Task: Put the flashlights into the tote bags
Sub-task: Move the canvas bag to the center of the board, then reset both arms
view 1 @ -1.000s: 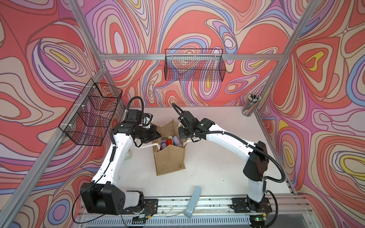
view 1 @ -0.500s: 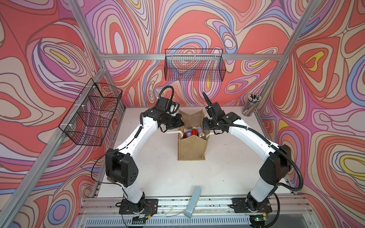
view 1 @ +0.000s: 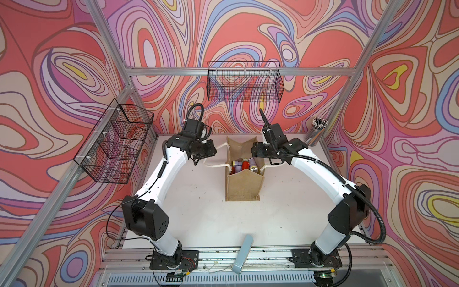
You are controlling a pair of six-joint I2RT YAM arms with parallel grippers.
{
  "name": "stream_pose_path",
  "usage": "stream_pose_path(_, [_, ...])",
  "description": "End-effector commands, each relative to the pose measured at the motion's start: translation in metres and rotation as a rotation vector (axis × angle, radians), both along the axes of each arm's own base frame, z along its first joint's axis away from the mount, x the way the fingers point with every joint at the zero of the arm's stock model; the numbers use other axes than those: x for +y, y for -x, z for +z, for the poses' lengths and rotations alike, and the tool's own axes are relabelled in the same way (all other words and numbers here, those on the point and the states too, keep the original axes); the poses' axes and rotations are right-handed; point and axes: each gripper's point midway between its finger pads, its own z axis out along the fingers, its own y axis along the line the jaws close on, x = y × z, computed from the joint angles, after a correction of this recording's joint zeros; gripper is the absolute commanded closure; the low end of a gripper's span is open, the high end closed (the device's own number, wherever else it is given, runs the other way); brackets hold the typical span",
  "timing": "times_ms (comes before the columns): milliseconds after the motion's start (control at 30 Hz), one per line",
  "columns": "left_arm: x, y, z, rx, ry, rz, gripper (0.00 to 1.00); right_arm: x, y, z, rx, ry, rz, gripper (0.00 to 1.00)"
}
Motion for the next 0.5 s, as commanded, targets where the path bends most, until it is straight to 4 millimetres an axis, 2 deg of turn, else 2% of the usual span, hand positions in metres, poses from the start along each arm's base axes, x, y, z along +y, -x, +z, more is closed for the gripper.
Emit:
stream_pose_path(0, [0.032, 0.023, 0.026, -0.087, -0.052, 0.021, 0.58, -0.023, 0.015, 0.061, -0.159, -0.003, -0.028, 0.2])
stream_pose_path(100, [0.057, 0.036, 0.024, -0.122, -0.114, 0.061, 0.56, -0.041, 0.021, 0.076, -0.239, -0.024, -0.028, 0.16])
stream_pose_path(167, [0.073, 0.044, 0.013, -0.115, -0.175, 0.087, 0.55, -0.067, 0.02, 0.079, -0.261, -0.102, -0.044, 0.15])
stream_pose_path(300, [0.091, 0.053, -0.017, -0.07, -0.234, 0.125, 0.52, -0.168, 0.014, 0.048, -0.225, -0.185, -0.253, 0.14])
stream_pose_path(333, [0.093, 0.053, -0.026, -0.068, -0.239, 0.131, 0.49, -0.193, 0.015, 0.037, -0.213, -0.197, -0.302, 0.14])
stream_pose_path(367, [0.096, 0.053, -0.033, -0.065, -0.245, 0.141, 0.41, -0.211, 0.017, 0.026, -0.199, -0.206, -0.339, 0.14])
stream_pose_path(400, [0.099, 0.053, -0.042, -0.062, -0.254, 0.154, 0.03, -0.231, 0.019, 0.011, -0.178, -0.217, -0.383, 0.14])
stream_pose_path(467, [0.11, 0.052, -0.055, -0.062, -0.281, 0.197, 0.0, -0.257, 0.023, -0.022, -0.138, -0.226, -0.436, 0.15])
